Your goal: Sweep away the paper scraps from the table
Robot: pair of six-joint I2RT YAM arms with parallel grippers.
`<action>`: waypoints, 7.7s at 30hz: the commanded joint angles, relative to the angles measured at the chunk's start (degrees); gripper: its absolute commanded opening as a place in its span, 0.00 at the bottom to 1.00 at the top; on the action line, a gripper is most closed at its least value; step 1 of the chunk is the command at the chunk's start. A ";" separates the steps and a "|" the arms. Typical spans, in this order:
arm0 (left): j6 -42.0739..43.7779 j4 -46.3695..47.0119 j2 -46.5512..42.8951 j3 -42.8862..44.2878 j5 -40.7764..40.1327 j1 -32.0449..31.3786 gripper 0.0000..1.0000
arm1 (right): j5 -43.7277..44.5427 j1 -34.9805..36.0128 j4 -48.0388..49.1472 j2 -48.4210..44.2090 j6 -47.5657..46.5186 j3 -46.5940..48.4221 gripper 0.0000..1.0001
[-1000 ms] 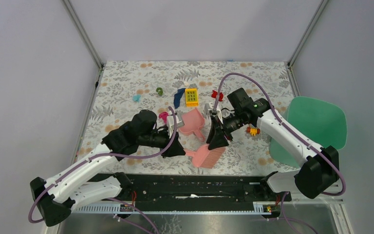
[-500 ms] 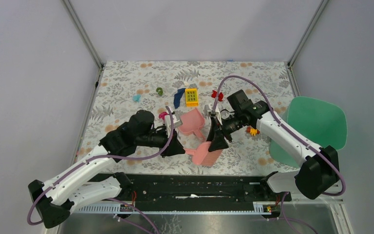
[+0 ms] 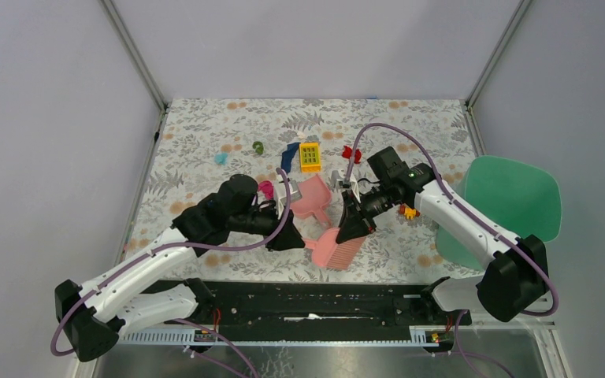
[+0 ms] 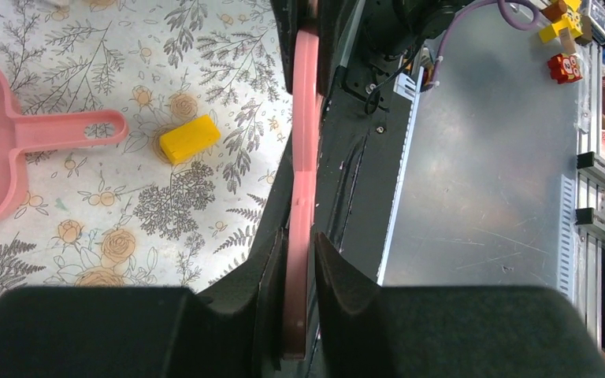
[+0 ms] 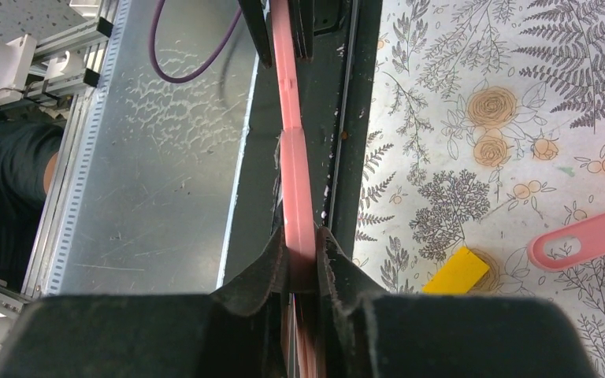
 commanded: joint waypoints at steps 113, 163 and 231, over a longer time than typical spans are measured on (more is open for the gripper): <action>-22.09 -9.90 -10.42 8.93 -51.45 -0.58 0.00 | 62.76 -7.10 6.00 3.29 25.27 13.82 0.00; -45.14 42.41 59.33 30.24 -46.16 -6.94 0.00 | 79.59 -13.84 12.24 -13.30 20.61 7.11 0.00; -32.46 7.85 32.80 13.18 -57.10 -2.09 0.00 | 67.41 -15.08 -10.81 -6.26 4.66 4.69 0.00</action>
